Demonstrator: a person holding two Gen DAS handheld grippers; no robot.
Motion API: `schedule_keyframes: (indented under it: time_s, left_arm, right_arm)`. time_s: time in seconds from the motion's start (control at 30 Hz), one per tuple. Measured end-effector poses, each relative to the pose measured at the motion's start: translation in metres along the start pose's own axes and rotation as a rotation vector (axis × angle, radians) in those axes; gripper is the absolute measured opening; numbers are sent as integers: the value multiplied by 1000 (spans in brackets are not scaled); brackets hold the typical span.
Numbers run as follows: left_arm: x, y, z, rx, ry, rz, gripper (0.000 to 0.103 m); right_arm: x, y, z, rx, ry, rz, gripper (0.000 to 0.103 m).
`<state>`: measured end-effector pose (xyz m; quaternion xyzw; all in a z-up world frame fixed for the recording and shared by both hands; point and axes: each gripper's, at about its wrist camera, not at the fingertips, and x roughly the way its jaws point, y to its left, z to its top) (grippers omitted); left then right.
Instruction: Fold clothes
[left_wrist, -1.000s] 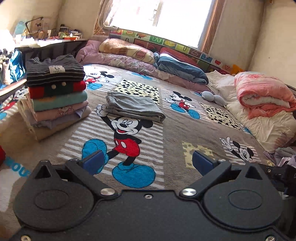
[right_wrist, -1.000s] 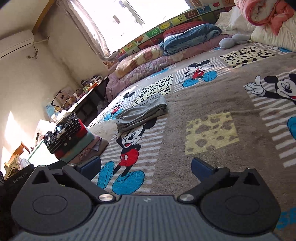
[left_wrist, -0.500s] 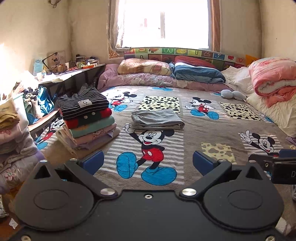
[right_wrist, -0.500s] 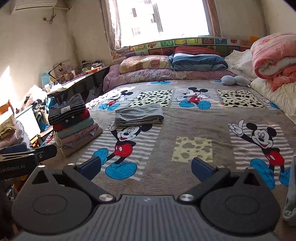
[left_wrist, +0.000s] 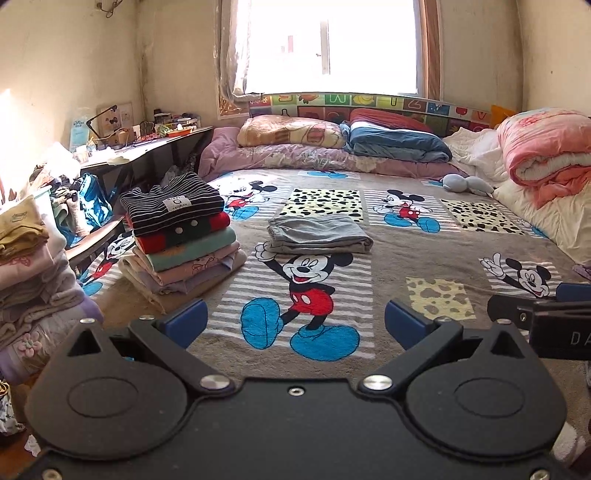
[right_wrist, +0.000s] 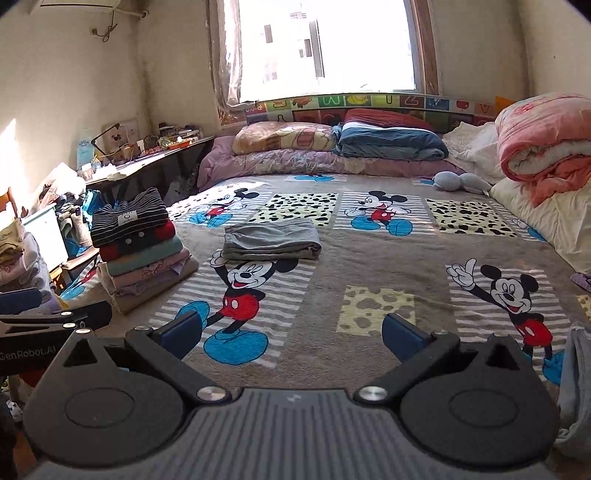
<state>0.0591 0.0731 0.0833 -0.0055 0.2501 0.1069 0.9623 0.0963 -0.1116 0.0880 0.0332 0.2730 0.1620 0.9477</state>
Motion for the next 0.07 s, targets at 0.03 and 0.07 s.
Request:
schedule_keyframes:
  time_s: [0.03,0.07]
  left_arm:
    - [-1,0,0,-1,-2,1,103]
    - [-2,0,0,0,-6,2,103]
  right_arm:
    - [0,0,-1,2,3,4,103]
    - [0,1,-1,3,5,6,103]
